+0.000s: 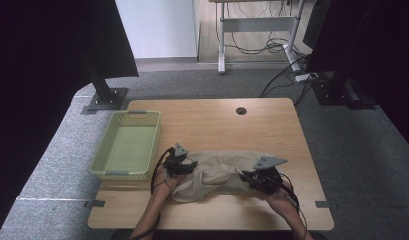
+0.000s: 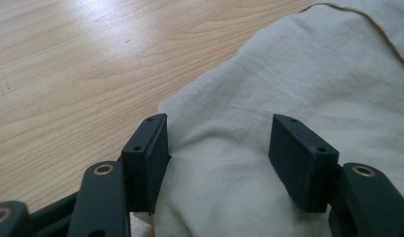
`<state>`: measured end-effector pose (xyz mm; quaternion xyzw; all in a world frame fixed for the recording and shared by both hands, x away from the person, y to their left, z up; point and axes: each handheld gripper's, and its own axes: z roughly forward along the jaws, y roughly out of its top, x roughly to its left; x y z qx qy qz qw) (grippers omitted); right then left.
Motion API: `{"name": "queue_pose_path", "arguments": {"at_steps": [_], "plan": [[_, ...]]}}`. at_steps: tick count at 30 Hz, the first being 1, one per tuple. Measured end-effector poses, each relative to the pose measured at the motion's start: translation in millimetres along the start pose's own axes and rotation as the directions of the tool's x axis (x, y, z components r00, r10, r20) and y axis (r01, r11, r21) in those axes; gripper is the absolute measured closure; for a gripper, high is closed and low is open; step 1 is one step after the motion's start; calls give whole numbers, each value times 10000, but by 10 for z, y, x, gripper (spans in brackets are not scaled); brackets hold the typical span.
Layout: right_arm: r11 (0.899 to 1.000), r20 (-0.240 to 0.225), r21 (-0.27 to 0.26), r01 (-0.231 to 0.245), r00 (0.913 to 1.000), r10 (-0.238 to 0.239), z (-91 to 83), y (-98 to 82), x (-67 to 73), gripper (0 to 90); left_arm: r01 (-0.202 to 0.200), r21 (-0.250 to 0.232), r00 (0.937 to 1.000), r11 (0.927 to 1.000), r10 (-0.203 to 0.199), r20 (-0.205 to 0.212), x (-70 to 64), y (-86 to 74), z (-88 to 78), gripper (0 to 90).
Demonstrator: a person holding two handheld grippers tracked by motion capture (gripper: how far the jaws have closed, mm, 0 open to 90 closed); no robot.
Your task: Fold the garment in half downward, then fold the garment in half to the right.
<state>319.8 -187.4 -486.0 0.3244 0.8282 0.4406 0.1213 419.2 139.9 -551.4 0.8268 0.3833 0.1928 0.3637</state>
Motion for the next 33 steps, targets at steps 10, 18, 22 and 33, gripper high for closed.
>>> {"name": "queue_pose_path", "arguments": {"at_steps": [10, 18, 22, 33], "plan": [[9982, 94, -595, -14, 10000, 20, -467, -251, 115, 545, -2, -8, 9997, 10000, 2, -233, -5, 33, -79, 320], [9976, 1713, -374, -579, 9832, 634, -307, -354, -180, 276, 618, 48, 9956, 9981, -613, -715, -68, 30, -280, 222], [9979, 1931, 34, -643, 9792, 624, -199, -435, -239, 204, 933, 203, 9920, 9954, -912, -878, -103, -9, -355, 151], [9965, 2351, 384, -745, 9699, 634, -88, -494, -349, 138, 1541, 624, 9854, 9861, -1487, -835, -99, -174, -262, 88]]}}
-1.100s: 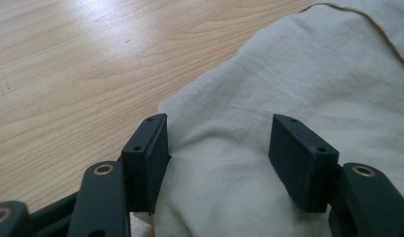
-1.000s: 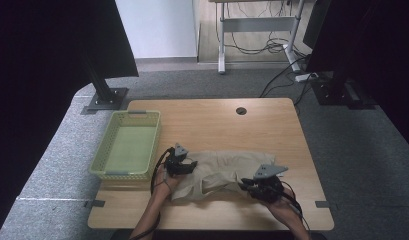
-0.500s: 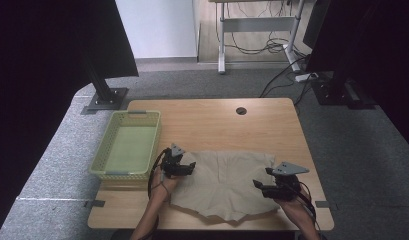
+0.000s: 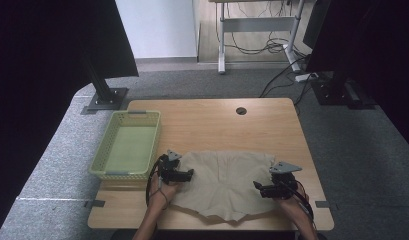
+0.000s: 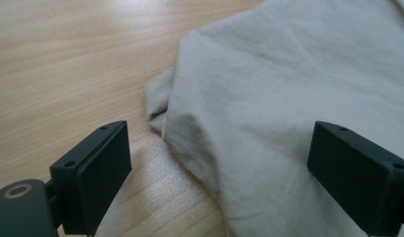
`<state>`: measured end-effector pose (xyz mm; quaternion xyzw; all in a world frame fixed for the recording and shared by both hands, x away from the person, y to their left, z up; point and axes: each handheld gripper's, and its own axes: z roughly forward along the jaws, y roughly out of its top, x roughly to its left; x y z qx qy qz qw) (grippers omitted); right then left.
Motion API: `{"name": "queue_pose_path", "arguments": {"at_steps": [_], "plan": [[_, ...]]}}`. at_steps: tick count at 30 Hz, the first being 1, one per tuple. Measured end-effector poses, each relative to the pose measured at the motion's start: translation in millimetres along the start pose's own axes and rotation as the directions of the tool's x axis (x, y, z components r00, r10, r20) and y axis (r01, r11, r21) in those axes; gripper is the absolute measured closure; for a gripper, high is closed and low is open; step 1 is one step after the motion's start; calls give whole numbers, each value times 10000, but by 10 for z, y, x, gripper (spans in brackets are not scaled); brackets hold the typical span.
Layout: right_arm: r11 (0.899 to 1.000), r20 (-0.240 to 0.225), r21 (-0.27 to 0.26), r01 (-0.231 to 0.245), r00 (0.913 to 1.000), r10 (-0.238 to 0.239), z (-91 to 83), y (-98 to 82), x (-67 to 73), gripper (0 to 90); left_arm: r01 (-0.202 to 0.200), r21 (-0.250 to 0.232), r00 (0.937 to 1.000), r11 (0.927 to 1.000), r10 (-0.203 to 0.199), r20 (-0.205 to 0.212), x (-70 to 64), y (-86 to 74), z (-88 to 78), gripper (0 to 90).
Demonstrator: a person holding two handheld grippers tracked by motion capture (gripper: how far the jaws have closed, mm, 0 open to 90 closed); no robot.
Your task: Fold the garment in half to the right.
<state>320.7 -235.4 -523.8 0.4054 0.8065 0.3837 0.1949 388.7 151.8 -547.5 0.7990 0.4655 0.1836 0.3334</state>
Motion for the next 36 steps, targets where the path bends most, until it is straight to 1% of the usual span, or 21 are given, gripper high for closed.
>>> {"name": "queue_pose_path", "arguments": {"at_steps": [1, 2, 3, 5, 6, 8, 10, 12, 14, 17, 21, 23, 25, 26, 28, 31, 34, 36], "plan": [[10000, 29, 26, -2, 10000, 2, 9, 0, -4, 138, -8, 22, 10000, 10000, 8, 38, 1, -11, 21, 87], [10000, 43, 54, -3, 10000, 3, 16, 1, -8, 137, 64, -72, 9999, 10000, -63, 159, 11, -22, 30, 88], [10000, 53, 59, -20, 10000, 20, 23, 2, -10, 137, 52, -160, 9998, 9999, -50, 172, 19, -29, 35, 84], [10000, 66, 83, -21, 10000, 21, 34, 8, -8, 137, 50, -95, 9999, 9999, -49, 146, 31, -13, 36, 81], [10000, 53, 93, -16, 10000, 15, 37, 11, -5, 136, -19, -94, 10000, 10000, 20, 76, 37, 6, 31, 89], [10000, 1, 92, 11, 10000, -11, 46, 23, 9, 134, -170, -274, 9998, 9995, 166, -134, 52, 63, 17, 102], [9999, -90, 112, 47, 9999, -46, 62, 41, 36, 132, -141, -423, 9999, 9990, 143, 55, 74, 130, 20, 109], [9999, -187, 117, 96, 9998, -93, 89, 63, 71, 130, -187, -484, 9998, 9987, 190, 44, 89, 185, 58, 109], [9998, -250, 157, 125, 9996, -121, 122, 83, 104, 129, -48, -338, 9999, 9994, 52, 117, 116, 211, 123, 109], [9997, -207, 223, 74, 9998, -69, 159, 100, 127, 126, 83, -61, 9999, 9999, -83, 97, 107, 170, 194, 103], [9997, -145, 240, -29, 9999, 32, 193, 114, 127, 123, -217, -153, 9997, 9996, 216, -109, 56, 129, 195, 104], [9997, -118, 253, -49, 9999, 52, 214, 122, 129, 122, -308, -328, 9995, 9990, 306, -73, 17, 114, 182, 160], [9996, -126, 271, -17, 9999, 20, 239, 132, 138, 121, -437, -290, 9990, 9986, 438, 43, -8, 121, 161, 260], [9996, -112, 290, -15, 9999, 18, 253, 138, 144, 119, -424, -321, 9991, 9986, 427, 73, -15, 120, 153, 290], [9995, -146, 308, -17, 9999, 22, 282, 157, 162, 116, -532, -448, 9981, 9976, 545, 272, -29, 112, 134, 452], [9995, -262, 287, 118, 9996, -111, 333, 198, 218, 114, -549, -424, 9968, 9976, 572, 562, -51, 120, 126, 627], [9993, -392, 278, 243, 9990, -232, 398, 241, 276, 114, -496, -370, 9954, 9981, 525, 802, -46, 124, 120, 734], [9990, -427, 303, 320, 9986, -307, 448, 264, 307, 113, -459, -378, 9950, 9982, 490, 870, -36, 118, 115, 767]]}}
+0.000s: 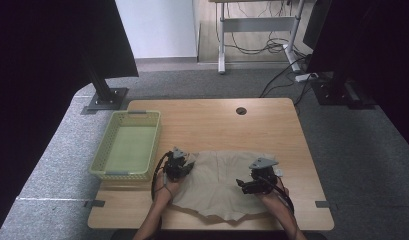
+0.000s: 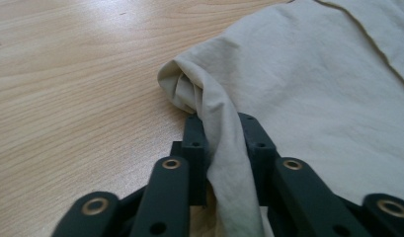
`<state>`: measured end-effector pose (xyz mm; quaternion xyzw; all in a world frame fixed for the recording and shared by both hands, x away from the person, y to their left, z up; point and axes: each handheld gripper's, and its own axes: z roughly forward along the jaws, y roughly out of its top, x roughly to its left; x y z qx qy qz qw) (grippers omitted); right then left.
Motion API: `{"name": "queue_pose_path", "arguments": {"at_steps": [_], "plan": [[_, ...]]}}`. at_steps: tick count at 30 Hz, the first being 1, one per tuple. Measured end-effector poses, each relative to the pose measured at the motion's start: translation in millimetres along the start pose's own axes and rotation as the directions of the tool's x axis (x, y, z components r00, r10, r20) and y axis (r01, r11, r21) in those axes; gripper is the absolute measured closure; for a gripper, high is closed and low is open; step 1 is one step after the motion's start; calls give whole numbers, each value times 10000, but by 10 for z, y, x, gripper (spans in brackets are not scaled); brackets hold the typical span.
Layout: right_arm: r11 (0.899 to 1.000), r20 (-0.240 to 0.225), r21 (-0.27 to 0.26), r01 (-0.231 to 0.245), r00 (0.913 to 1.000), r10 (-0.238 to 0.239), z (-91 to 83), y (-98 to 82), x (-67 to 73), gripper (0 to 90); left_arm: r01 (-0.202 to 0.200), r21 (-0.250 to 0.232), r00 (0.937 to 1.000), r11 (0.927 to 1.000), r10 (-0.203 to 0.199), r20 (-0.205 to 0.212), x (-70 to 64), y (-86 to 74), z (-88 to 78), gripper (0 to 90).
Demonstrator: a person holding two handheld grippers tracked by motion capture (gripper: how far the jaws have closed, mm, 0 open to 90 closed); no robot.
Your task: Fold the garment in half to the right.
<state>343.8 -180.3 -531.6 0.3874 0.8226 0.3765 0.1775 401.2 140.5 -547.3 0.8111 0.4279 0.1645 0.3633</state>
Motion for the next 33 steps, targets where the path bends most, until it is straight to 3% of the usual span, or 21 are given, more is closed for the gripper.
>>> {"name": "queue_pose_path", "arguments": {"at_steps": [9, 15, 18, 25, 28, 32, 33], "plan": [[9998, 207, 7, -219, 9995, 219, 291, 115, 15, 90, 300, 33, 9987, 9995, -301, 400, 34, 4, -29, 813], [9994, 583, 333, -110, 9983, 90, 553, 137, 8, 71, 456, -506, 9971, 9977, -423, 633, 33, 62, -172, 813], [9988, 412, 275, -397, 9984, 385, 601, 126, -31, 55, 677, -882, 9938, 9938, -593, 941, 35, 116, -279, 813], [9984, 429, 295, -477, 9980, 464, 633, 152, -5, 59, 1294, -1782, 9745, 9755, -918, 2049, 5, 308, -518, 814], [9985, 404, 284, -465, 9982, 454, 666, 183, 37, 66, 1718, -2181, 9558, 9607, -1090, 2729, -13, 406, -612, 814], [9989, 346, 264, -390, 9987, 381, 733, 243, 112, 75, 1920, -2294, 9425, 9542, -1142, 3140, -50, 521, -676, 814], [9991, 308, 258, -336, 9990, 328, 749, 258, 133, 82, 2026, -2309, 9361, 9516, -1189, 3310, -57, 545, -689, 814]]}}
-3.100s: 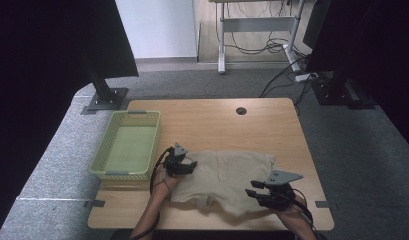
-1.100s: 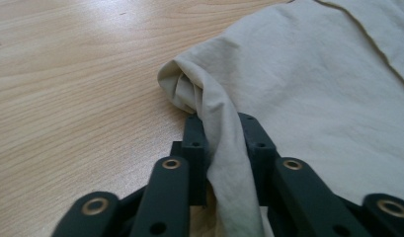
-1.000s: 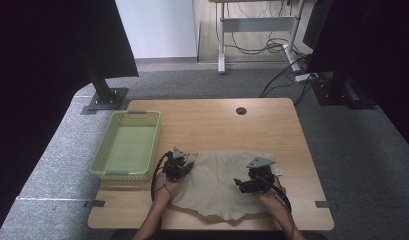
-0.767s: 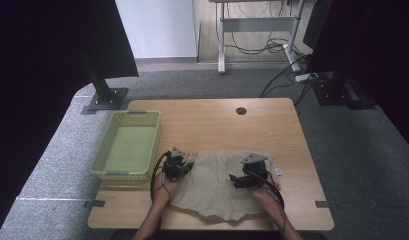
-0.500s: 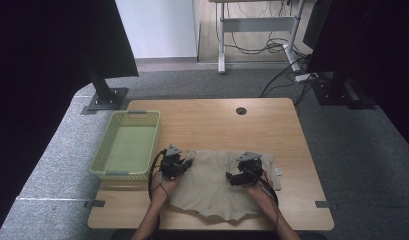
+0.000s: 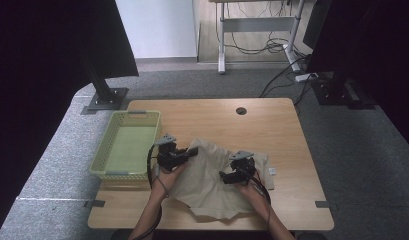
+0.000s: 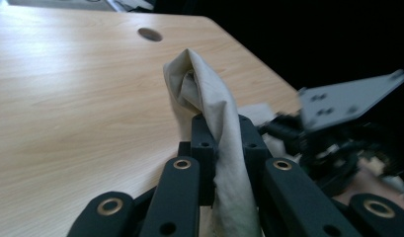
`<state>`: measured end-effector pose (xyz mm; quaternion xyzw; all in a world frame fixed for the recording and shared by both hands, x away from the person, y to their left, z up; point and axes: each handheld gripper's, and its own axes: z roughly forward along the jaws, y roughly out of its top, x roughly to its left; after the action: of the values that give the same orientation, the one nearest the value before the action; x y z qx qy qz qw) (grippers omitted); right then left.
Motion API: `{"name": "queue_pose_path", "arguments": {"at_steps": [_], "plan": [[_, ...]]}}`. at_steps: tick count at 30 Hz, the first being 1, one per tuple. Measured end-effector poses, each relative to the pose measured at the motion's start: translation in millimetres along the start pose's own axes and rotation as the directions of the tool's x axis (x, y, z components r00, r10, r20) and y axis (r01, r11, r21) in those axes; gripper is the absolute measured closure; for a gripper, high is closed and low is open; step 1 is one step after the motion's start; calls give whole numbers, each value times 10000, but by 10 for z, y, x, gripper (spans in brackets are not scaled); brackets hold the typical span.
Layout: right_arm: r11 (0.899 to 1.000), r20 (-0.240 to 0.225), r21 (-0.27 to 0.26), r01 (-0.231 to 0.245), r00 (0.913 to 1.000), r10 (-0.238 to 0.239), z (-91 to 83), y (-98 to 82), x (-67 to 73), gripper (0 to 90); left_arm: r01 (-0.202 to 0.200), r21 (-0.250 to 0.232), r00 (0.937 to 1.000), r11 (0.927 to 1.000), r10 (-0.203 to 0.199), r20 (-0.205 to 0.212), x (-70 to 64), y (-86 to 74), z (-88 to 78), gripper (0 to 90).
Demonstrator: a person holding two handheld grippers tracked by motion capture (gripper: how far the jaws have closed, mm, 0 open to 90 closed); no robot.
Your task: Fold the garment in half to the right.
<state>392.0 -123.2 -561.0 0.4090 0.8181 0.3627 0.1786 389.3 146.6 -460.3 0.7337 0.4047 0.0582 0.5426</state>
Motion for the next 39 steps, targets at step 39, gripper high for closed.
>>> {"name": "queue_pose_path", "arguments": {"at_steps": [39], "plan": [[9993, 3, 251, 279, 9996, -280, -295, -137, -247, 117, -179, -607, 9995, 9980, 163, -267, -241, 59, 214, 813]]}}
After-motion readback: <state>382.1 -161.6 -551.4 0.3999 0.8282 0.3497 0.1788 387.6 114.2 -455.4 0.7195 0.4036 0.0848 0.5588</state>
